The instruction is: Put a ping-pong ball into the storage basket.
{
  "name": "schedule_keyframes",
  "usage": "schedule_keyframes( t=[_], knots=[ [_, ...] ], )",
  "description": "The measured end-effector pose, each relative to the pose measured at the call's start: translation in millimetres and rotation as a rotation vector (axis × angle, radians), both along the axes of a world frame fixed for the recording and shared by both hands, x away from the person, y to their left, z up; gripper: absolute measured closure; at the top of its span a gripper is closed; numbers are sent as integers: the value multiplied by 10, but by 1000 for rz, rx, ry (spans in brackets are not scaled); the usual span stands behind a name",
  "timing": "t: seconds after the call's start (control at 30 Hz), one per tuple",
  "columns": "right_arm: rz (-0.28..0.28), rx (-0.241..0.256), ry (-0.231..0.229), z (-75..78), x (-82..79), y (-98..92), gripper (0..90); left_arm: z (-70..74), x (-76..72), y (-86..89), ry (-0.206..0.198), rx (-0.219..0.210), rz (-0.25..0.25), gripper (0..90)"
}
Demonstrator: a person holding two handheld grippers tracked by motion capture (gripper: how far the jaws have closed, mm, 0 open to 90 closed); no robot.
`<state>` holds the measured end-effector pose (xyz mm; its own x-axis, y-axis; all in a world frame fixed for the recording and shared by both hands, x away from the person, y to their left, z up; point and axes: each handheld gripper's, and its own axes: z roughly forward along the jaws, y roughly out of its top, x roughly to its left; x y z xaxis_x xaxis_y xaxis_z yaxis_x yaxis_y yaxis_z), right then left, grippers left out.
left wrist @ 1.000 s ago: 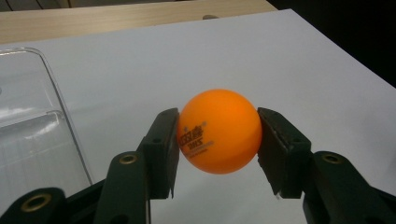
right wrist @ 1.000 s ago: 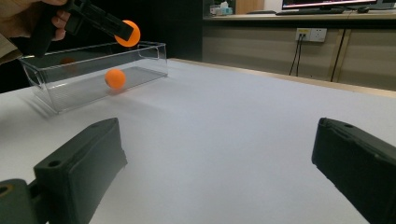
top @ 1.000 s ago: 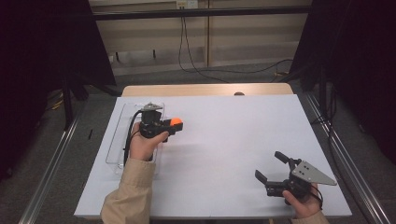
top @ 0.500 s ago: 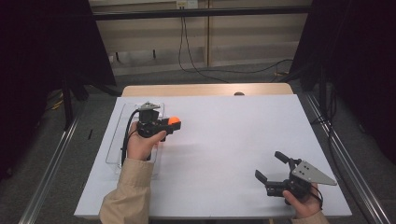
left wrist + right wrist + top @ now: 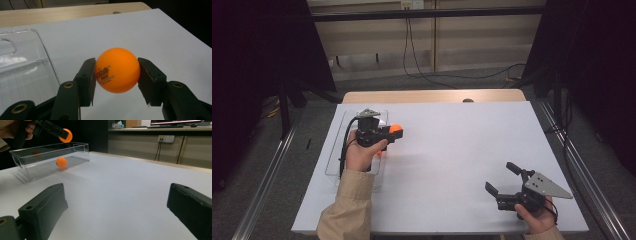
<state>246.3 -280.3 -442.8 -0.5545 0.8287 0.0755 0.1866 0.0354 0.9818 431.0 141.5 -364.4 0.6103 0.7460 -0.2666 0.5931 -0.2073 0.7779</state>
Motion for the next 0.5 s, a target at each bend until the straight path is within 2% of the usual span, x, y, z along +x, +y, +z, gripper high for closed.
schedule_keyframes(
  t=[0.5],
  knots=[
    [-3, -4, -2, -1, 1, -4, 11, 13, 3, 53, 1, -1, 9, 509]
  ],
)
